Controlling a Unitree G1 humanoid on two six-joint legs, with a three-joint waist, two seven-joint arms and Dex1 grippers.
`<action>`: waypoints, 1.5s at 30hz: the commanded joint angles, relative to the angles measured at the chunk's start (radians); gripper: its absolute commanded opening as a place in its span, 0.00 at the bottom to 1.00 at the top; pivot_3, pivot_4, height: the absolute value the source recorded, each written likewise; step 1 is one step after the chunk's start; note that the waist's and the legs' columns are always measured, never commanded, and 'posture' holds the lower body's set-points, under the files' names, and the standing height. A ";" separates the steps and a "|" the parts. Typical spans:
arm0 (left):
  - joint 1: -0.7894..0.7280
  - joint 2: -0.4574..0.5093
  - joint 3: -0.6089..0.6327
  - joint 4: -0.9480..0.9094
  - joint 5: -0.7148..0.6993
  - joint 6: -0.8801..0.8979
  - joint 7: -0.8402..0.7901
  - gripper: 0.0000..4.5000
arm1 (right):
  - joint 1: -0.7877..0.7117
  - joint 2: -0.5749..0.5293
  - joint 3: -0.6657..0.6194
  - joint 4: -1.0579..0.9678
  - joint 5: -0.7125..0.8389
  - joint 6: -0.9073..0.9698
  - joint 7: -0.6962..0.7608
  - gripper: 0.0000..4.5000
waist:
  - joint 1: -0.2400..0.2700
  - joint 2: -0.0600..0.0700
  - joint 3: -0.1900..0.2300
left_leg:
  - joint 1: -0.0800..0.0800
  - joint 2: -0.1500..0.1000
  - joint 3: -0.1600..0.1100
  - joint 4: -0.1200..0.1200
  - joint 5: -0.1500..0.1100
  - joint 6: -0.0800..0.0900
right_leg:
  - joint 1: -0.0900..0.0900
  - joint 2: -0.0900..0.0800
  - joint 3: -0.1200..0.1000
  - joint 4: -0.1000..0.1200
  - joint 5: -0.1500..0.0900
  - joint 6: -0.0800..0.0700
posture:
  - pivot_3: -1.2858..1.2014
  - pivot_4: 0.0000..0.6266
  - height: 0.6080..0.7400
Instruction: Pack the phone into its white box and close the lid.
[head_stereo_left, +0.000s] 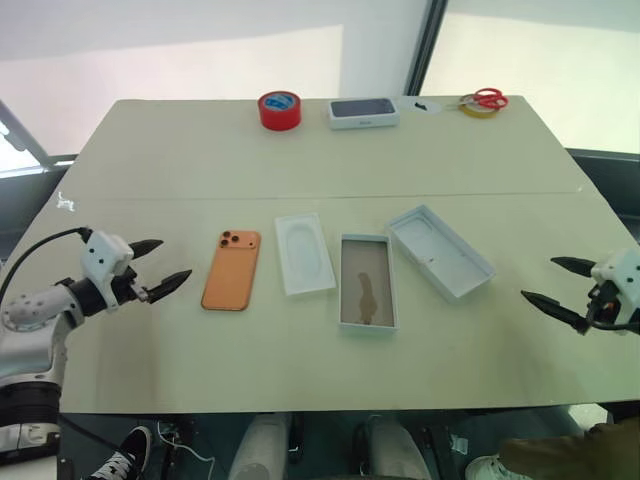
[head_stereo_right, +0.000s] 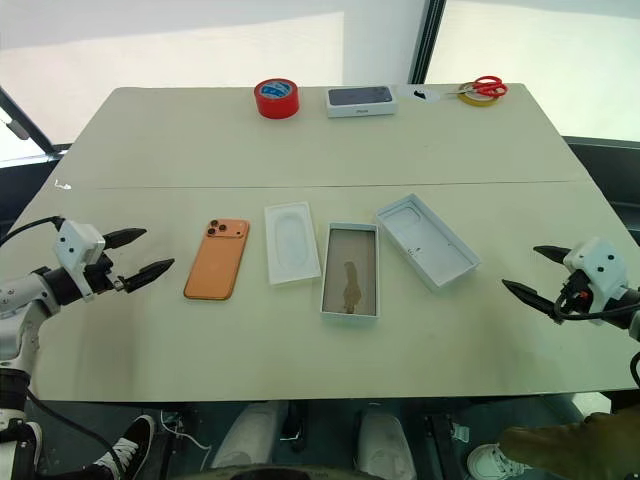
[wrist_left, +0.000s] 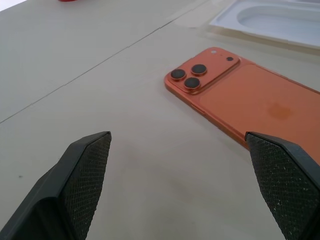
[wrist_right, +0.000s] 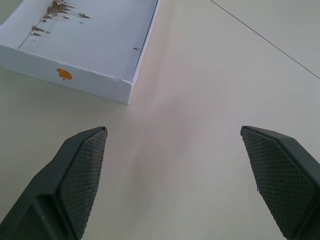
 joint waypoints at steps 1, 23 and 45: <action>-0.028 -0.004 -0.046 -0.169 -0.037 0.171 0.038 1.00 | -0.031 -0.010 -0.001 -0.137 0.031 0.045 -0.003 0.99 | 0.001 0.000 0.000 | 0.000 0.000 0.000 0.000 0.000 0.000 | 0.000 0.000 0.000 0.000 0.000 0.000 | 0.52 0.24 0.96; -0.306 -0.428 -0.014 -0.399 -0.355 1.267 0.549 1.00 | -0.192 0.061 0.254 -0.535 -0.003 0.186 0.024 0.99 | 0.026 -0.002 0.001 | -0.003 -0.001 0.000 0.007 0.000 0.005 | 0.006 0.001 0.000 0.000 0.002 0.004 | 0.52 0.24 0.96; -0.327 -0.571 0.014 -0.237 -0.389 1.241 0.608 0.11 | -0.148 0.081 0.276 -0.575 -0.018 0.190 0.001 1.00 | 0.029 -0.003 0.001 | -0.001 -0.003 0.000 0.007 0.002 -0.003 | 0.010 0.000 0.000 -0.001 0.003 0.006 | 0.52 0.24 0.96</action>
